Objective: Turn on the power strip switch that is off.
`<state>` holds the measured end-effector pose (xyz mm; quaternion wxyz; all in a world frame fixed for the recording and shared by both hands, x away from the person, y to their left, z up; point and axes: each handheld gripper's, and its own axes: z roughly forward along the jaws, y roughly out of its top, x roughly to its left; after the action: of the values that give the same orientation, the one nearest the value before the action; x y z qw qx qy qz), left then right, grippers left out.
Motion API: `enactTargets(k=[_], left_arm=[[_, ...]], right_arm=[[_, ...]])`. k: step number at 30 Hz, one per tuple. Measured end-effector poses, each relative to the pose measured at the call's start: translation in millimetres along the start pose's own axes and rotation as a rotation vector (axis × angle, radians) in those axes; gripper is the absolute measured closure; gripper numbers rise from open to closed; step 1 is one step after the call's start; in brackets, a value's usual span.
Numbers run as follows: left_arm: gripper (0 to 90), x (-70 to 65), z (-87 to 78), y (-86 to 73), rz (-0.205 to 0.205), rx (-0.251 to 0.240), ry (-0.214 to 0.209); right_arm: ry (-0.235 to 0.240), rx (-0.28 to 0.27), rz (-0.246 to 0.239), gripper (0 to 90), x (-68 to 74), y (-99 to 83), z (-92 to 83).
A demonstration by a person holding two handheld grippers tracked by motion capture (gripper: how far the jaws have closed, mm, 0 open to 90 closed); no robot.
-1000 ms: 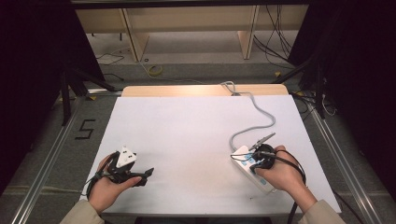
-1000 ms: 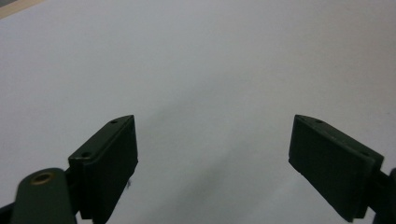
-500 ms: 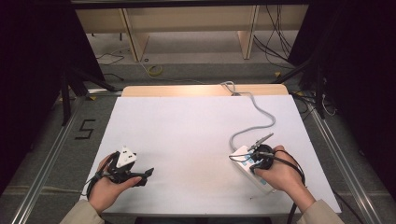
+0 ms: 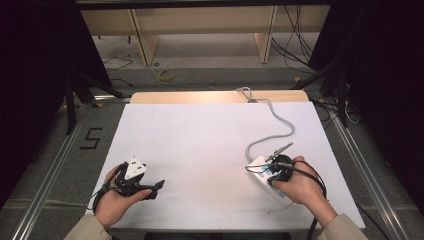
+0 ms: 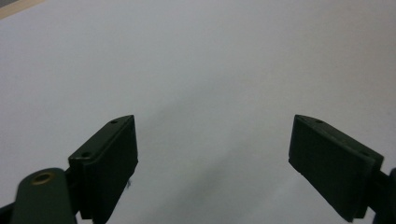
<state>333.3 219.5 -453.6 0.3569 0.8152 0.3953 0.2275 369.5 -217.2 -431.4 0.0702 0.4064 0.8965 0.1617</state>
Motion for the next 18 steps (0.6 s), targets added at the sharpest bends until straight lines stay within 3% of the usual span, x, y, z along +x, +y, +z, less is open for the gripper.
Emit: enactTargets(k=[6, 18], left_arm=[[15.2, -0.1, 0.1, 0.0, 0.002, 0.002, 0.0], [15.2, -0.3, 0.3, 0.3, 0.002, 0.001, -0.001]], right_arm=[[0.012, 0.027, 0.002, 90.0, 1.1, -0.3, 0.2], [0.008, 0.02, 0.004, 90.0, 1.9, -1.7, -0.1]])
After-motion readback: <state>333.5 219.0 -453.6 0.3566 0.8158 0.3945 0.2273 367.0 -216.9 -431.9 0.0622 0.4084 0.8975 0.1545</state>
